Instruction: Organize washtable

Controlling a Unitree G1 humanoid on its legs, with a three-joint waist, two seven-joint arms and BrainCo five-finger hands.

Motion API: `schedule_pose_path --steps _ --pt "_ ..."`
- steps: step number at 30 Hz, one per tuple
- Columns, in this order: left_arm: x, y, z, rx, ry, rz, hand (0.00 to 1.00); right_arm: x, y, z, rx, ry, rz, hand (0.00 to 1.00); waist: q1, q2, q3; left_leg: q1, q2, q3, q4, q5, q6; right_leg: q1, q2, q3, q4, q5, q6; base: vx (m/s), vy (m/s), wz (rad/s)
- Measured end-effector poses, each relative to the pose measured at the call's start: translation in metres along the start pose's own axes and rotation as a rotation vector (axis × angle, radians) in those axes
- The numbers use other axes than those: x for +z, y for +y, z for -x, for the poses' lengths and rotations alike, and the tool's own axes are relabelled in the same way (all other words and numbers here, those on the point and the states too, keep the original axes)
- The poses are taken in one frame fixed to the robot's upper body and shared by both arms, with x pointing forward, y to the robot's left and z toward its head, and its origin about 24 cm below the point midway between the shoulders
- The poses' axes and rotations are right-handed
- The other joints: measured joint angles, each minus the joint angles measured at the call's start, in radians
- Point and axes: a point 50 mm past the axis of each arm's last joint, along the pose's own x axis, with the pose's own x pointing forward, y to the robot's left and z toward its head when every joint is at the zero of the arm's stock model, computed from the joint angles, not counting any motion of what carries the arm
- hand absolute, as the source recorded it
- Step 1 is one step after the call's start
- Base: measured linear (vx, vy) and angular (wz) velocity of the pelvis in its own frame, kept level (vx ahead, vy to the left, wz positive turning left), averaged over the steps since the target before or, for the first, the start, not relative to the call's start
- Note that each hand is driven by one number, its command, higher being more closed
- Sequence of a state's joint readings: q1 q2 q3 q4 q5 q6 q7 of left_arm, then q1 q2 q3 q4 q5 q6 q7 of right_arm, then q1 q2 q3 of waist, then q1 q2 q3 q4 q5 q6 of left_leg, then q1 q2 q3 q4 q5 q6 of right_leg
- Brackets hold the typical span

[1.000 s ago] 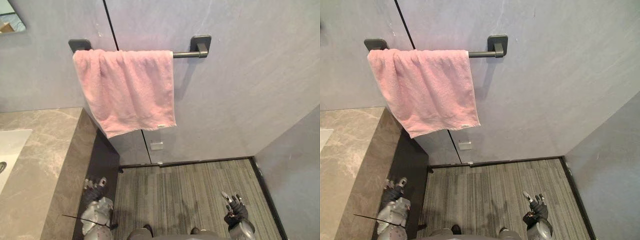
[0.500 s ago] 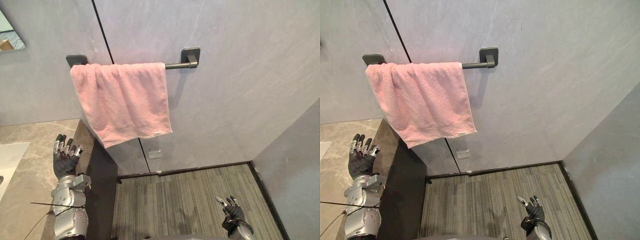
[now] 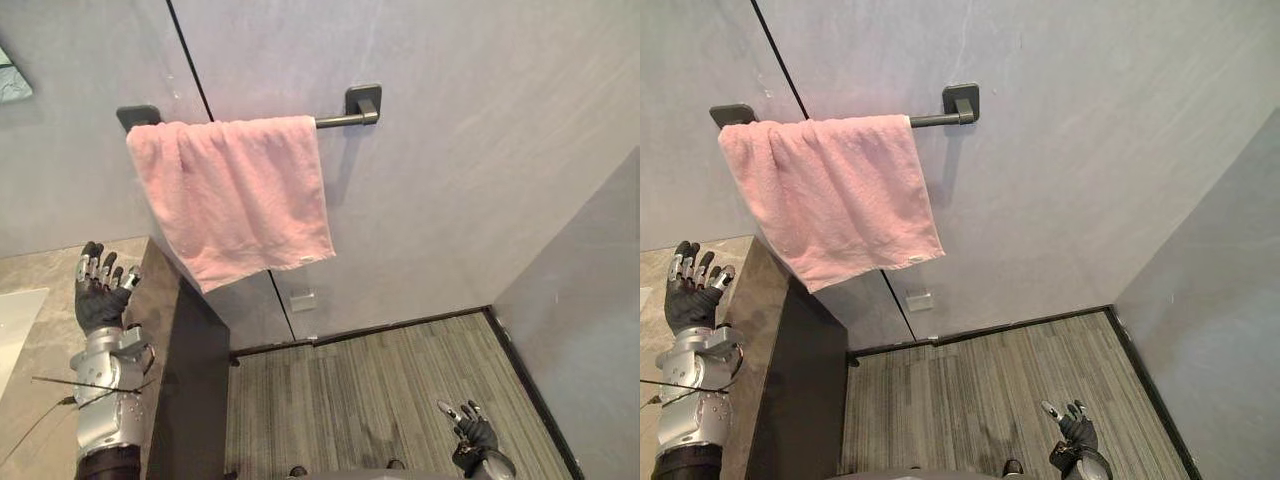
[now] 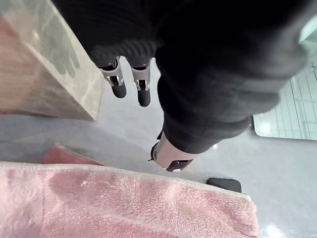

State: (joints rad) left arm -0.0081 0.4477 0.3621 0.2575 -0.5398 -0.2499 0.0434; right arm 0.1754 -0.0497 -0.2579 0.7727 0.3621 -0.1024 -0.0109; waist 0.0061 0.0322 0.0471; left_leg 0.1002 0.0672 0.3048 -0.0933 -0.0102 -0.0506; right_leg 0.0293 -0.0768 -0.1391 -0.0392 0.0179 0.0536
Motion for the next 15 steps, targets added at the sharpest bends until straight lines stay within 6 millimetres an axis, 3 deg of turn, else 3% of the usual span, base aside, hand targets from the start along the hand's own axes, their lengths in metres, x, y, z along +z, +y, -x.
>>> schedule_pose_path --steps 7,13,15 --pt "0.027 0.002 -0.036 -0.019 -0.063 -0.029 0.0 -0.001 0.0 0.0 0.01 0.003 0.0 0.0 -0.014 -0.008 0.001 -0.04 -0.001 0.015 0.0 0.0 0.0 -0.037 0.006 0.027 -0.024 0.021 -0.007 -0.01 -0.024 -0.1" --pt "0.035 -0.014 -0.056 -0.065 -0.074 -0.037 0.0 0.006 0.006 -0.003 0.025 -0.016 -0.003 0.0 -0.022 -0.01 0.011 -0.072 0.0 0.016 0.001 0.0 0.001 -0.084 0.011 0.064 -0.031 0.04 -0.023 0.0 -0.027 -0.21" --pt "0.033 -0.01 -0.058 -0.05 -0.054 -0.022 0.0 0.005 0.005 -0.002 0.023 -0.013 -0.002 0.0 -0.021 -0.013 0.014 -0.078 0.0 0.016 0.001 0.0 0.001 -0.091 0.011 0.065 -0.031 0.041 -0.023 -0.03 -0.026 -0.05"
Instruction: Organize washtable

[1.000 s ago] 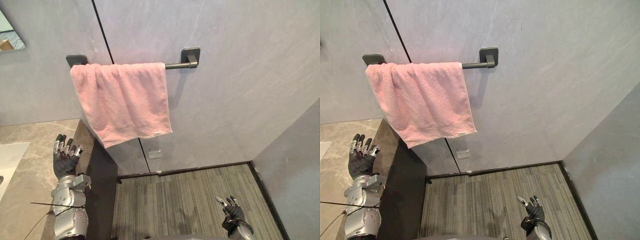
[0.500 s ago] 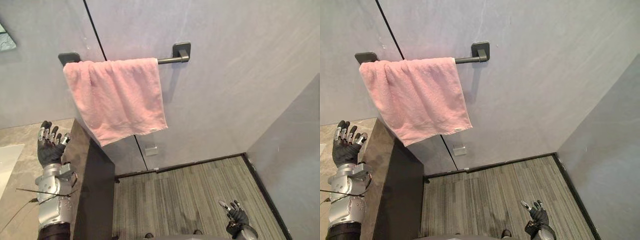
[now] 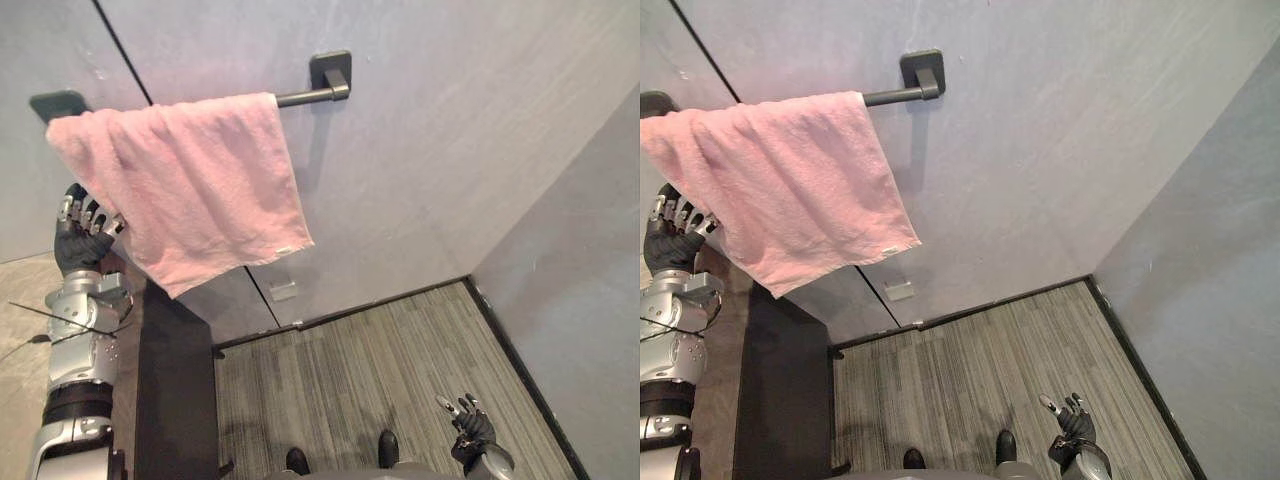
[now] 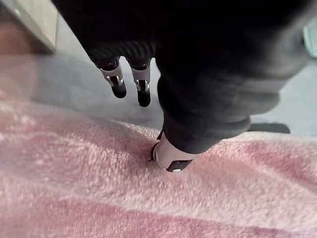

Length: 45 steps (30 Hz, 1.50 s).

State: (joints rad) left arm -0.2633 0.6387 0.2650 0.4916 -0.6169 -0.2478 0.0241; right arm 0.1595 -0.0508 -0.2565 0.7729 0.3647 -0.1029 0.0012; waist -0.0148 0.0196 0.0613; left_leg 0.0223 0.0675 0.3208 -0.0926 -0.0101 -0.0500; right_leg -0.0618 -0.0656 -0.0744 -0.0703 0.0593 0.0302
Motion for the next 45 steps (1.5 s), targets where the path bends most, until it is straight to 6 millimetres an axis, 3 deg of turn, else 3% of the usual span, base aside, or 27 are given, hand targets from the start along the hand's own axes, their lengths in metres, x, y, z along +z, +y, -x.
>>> schedule_pose_path --steps 6,21,22,25,28,31,34,40,45 --pt "0.006 -0.006 -0.01 -0.05 -0.002 -0.019 0.0 0.005 0.006 -0.003 0.017 -0.016 -0.001 0.0 0.002 -0.012 0.02 -0.035 -0.003 0.012 0.008 0.0 0.0 -0.044 -0.003 0.022 0.002 0.02 0.0 -0.08 -0.029 -0.09" --pt "-0.006 -0.019 -0.01 -0.143 0.069 -0.014 0.0 -0.003 0.006 -0.002 0.024 0.018 0.025 0.0 -0.01 -0.004 0.043 -0.032 -0.003 0.033 0.019 0.0 0.0 -0.049 -0.003 0.048 0.001 0.026 0.008 -0.04 -0.027 -0.05" --pt "-0.008 -0.02 -0.01 -0.152 0.08 -0.025 1.0 -0.002 0.007 -0.002 0.029 0.015 0.029 0.0 -0.014 -0.004 0.043 -0.029 -0.003 0.035 0.016 0.0 0.0 -0.047 -0.002 0.05 0.0 0.026 0.008 -0.01 -0.018 -0.04" --pt "-0.012 -0.025 -0.009 -0.174 0.099 -0.04 1.0 0.01 0.016 -0.002 0.069 -0.038 0.04 0.0 -0.022 -0.004 0.043 -0.023 -0.003 0.037 0.011 0.0 0.0 -0.045 -0.001 0.053 0.0 0.026 0.008 -0.01 -0.008 -0.02" --pt "-0.013 -0.027 -0.008 -0.183 0.106 -0.048 1.0 0.042 0.035 0.0 0.16 -0.177 0.06 0.0 -0.029 -0.005 0.043 -0.012 -0.004 0.041 0.005 0.0 0.0 -0.04 0.0 0.054 0.0 0.028 0.007 -0.03 -0.027 -0.07" --pt "-0.015 -0.032 -0.007 -0.204 0.11 -0.066 1.0 0.086 0.054 0.008 0.266 -0.354 0.036 0.0 -0.028 -0.006 0.043 -0.005 -0.004 0.04 0.004 0.0 0.0 -0.033 0.0 0.063 -0.004 0.029 0.009 -0.01 -0.006 0.0" --pt "-0.016 -0.038 -0.007 -0.218 0.106 -0.055 1.0 0.151 0.087 0.025 0.461 -0.583 0.085 0.0 -0.026 -0.013 0.043 -0.01 -0.006 0.04 0.004 0.0 0.0 -0.029 -0.003 0.069 -0.024 0.046 0.013 -0.05 -0.025 -0.02" --pt "-0.012 -0.059 -0.013 -0.27 0.088 -0.037 1.0 0.24 0.146 0.052 0.732 -0.826 0.179 0.0 -0.021 -0.013 0.043 -0.012 -0.007 0.037 0.007 0.002 0.003 -0.028 -0.005 0.075 -0.027 0.063 0.017 -0.06 -0.023 0.01" --pt "-0.014 -0.074 -0.014 -0.293 0.099 0.002 1.0 0.281 0.184 0.078 0.858 -0.941 0.24 0.0 -0.019 -0.013 0.044 -0.007 -0.003 0.007 0.024 0.002 0.004 -0.006 -0.007 0.07 -0.027 0.069 0.015 -0.04 -0.021 0.13"
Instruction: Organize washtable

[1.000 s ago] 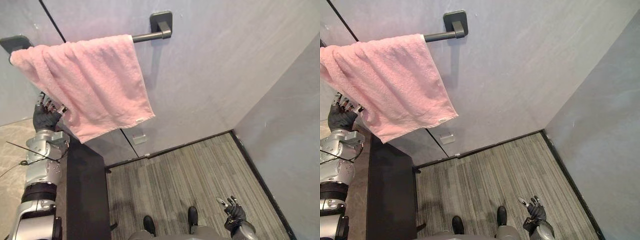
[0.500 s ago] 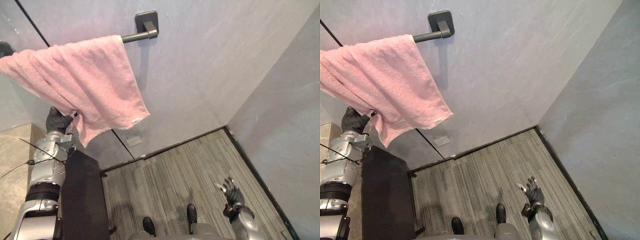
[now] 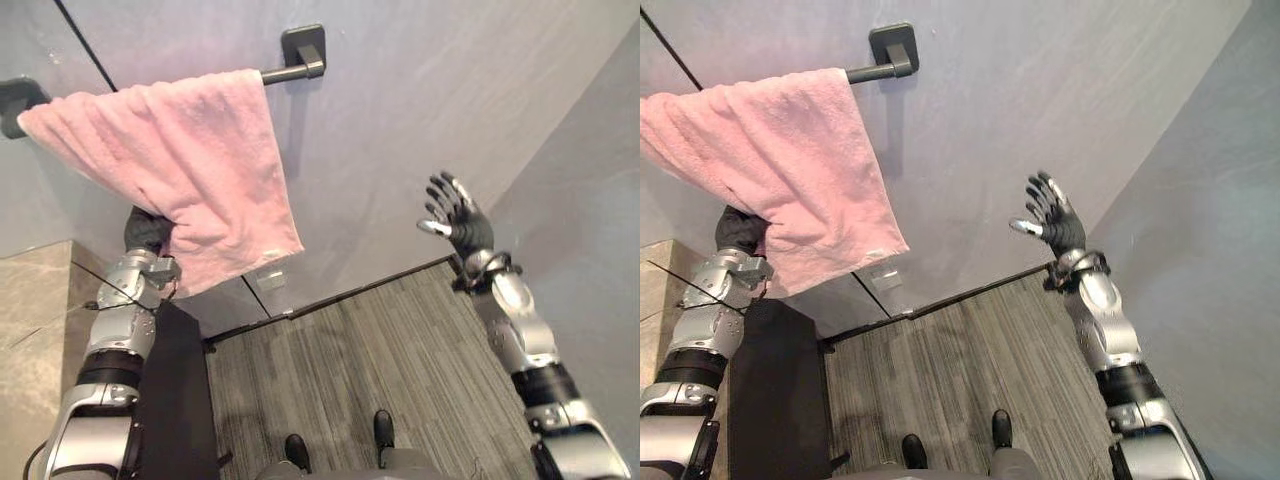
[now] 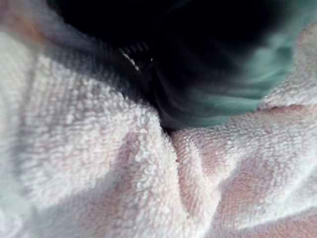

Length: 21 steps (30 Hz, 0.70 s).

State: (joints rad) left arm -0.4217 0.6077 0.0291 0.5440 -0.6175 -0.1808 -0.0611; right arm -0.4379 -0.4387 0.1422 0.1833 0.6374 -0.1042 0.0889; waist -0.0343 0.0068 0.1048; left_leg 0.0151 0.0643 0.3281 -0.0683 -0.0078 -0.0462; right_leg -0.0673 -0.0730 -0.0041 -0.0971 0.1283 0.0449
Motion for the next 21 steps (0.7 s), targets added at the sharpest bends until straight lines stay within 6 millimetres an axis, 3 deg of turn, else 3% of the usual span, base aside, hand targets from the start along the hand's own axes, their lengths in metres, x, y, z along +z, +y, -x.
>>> schedule_pose_path --steps 5,11,16,18,21 --pt "0.008 -0.014 -0.01 -0.035 -0.026 0.007 1.0 0.014 0.014 -0.041 0.081 0.013 0.054 0.0 0.025 0.005 0.003 -0.013 0.001 -0.018 0.013 0.002 0.003 0.0 -0.003 -0.009 0.0 0.011 -0.006 -0.07 -0.025 0.09" --pt "0.016 -0.032 -0.02 -0.054 -0.058 0.092 1.0 0.039 0.029 -0.088 0.104 0.032 0.085 0.0 0.05 0.029 0.019 -0.036 -0.002 -0.058 0.01 0.024 0.013 -0.004 -0.006 -0.043 0.0 0.015 -0.006 -0.07 -0.027 0.16" --pt "0.01 -0.042 -0.022 -0.069 -0.042 0.119 1.0 0.05 0.041 -0.108 0.093 0.03 0.028 0.0 0.058 0.03 0.024 -0.042 0.001 -0.084 -0.024 0.059 0.007 -0.011 0.0 -0.069 -0.001 0.015 -0.006 -0.05 -0.028 0.18" --pt "0.005 -0.059 -0.027 -0.088 -0.016 0.159 1.0 0.047 0.048 -0.12 0.064 0.073 0.012 0.0 0.077 0.032 0.029 -0.049 0.002 -0.097 -0.024 0.068 0.007 -0.011 0.001 -0.08 -0.001 0.015 -0.006 -0.04 -0.011 0.14" --pt "0.011 -0.072 -0.036 -0.103 -0.027 0.179 1.0 0.049 0.062 -0.131 0.041 0.091 -0.011 0.0 0.079 0.032 0.046 -0.07 0.003 -0.132 -0.024 0.083 0.004 -0.014 0.001 -0.111 -0.001 0.015 -0.006 -0.05 -0.012 0.31"
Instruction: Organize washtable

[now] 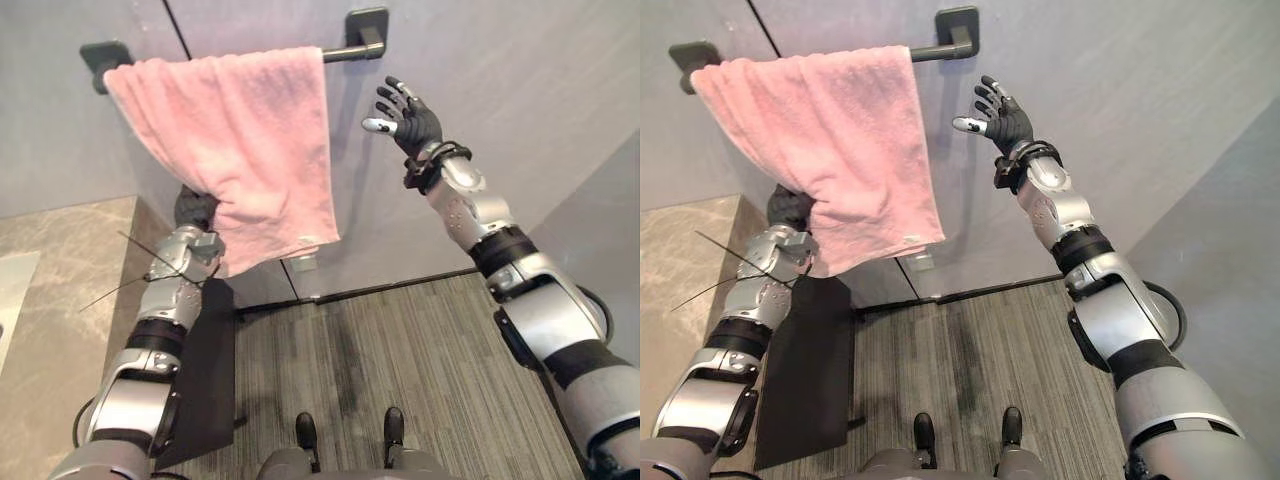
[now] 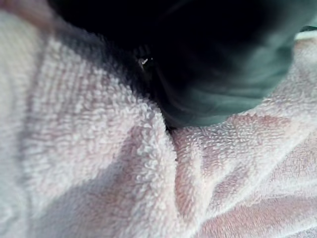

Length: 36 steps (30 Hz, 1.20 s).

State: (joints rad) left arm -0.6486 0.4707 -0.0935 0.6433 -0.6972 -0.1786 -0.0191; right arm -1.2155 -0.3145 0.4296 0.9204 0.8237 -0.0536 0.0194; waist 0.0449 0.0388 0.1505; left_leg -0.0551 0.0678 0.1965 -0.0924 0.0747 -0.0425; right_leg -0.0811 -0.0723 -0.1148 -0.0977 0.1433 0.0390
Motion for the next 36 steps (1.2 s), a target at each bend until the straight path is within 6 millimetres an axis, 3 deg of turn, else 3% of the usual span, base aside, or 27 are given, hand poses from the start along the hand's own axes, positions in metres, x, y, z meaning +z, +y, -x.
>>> schedule_pose_path --steps 8,14,15,24,27,31,36 --pt "0.01 -0.027 -0.02 -0.04 -0.016 0.014 1.0 0.009 0.014 -0.015 -0.109 0.004 -0.159 0.0 0.017 0.003 0.03 -0.042 0.004 -0.054 0.0 0.031 -0.006 -0.014 0.004 -0.05 0.0 0.001 -0.002 -0.05 0.005 0.21" --pt "0.026 -0.038 -0.033 -0.053 -0.046 -0.002 1.0 0.02 0.042 -0.023 -0.072 -0.007 -0.24 0.0 0.025 -0.001 0.051 -0.09 0.013 -0.09 -0.001 0.052 -0.015 -0.043 0.013 -0.086 0.0 0.003 -0.006 -0.01 0.01 0.17" --pt "0.028 -0.038 -0.035 -0.049 -0.049 -0.001 1.0 0.021 0.045 -0.024 -0.07 -0.01 -0.25 1.0 0.024 0.0 0.053 -0.096 0.014 -0.095 -0.001 0.055 -0.015 -0.047 0.014 -0.09 0.0 0.003 -0.006 0.01 0.013 0.09" --pt "0.03 -0.04 -0.037 -0.036 -0.052 -0.002 1.0 0.036 0.046 -0.026 -0.071 -0.04 -0.217 1.0 0.025 0.0 0.055 -0.1 0.021 -0.11 -0.001 0.065 -0.026 -0.043 0.021 -0.106 0.0 0.001 -0.009 0.02 0.018 0.05" --pt "0.028 -0.037 -0.036 -0.031 -0.044 -0.007 1.0 0.046 0.031 -0.025 -0.102 -0.067 -0.172 1.0 0.025 0.0 0.055 -0.084 0.021 -0.108 -0.001 0.065 -0.025 -0.028 0.021 -0.104 0.0 0.001 -0.01 0.0 0.037 -0.01" --pt "0.034 -0.017 -0.033 0.004 -0.051 -0.045 1.0 0.06 0.004 -0.021 -0.16 -0.101 -0.103 1.0 0.023 0.0 0.055 -0.077 0.022 -0.095 -0.001 0.065 -0.025 -0.026 0.021 -0.091 0.0 0.004 -0.013 -0.01 0.038 -0.08" --pt "0.045 -0.013 -0.032 -0.032 -0.086 -0.066 1.0 0.064 -0.003 -0.02 -0.148 -0.111 -0.085 1.0 0.015 -0.001 0.054 -0.067 0.027 -0.078 -0.002 0.065 -0.025 -0.026 0.025 -0.073 0.0 0.009 -0.02 -0.01 0.03 -0.11"
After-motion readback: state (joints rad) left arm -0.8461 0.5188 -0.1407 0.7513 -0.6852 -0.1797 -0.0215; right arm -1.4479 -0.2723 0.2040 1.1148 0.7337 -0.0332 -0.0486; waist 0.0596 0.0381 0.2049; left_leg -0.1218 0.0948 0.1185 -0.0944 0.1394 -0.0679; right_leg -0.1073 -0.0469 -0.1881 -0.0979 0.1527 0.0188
